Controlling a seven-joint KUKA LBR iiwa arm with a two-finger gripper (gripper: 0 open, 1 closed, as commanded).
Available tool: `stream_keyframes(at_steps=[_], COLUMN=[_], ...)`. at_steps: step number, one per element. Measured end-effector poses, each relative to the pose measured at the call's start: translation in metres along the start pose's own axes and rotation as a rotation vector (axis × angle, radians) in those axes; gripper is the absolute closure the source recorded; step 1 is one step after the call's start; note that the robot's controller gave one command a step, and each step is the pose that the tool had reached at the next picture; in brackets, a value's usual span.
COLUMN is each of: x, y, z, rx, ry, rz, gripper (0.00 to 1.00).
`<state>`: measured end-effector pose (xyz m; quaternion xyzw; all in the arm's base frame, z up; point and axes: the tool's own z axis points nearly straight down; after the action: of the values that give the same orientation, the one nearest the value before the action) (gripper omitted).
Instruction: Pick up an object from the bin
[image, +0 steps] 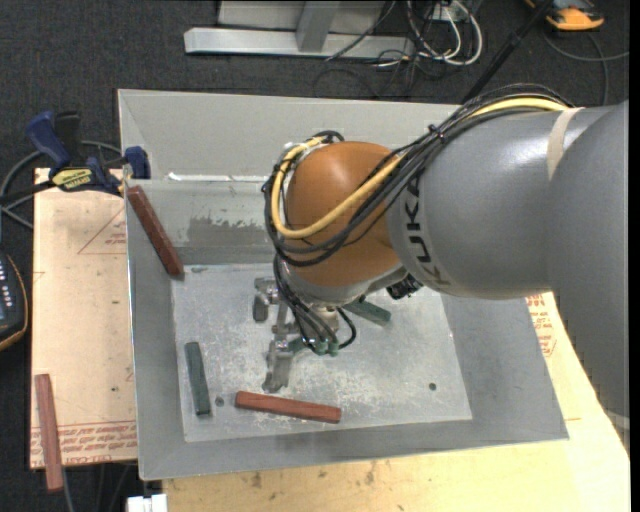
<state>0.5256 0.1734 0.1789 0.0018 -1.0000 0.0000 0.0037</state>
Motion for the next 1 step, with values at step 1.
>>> stream_keyframes(at_steps=[1], x=[0.0257], y=[-0.046], z=[0.1065], rx=[0.0], ry=[-0.004], rz=[0.0], gripper=[0.0])
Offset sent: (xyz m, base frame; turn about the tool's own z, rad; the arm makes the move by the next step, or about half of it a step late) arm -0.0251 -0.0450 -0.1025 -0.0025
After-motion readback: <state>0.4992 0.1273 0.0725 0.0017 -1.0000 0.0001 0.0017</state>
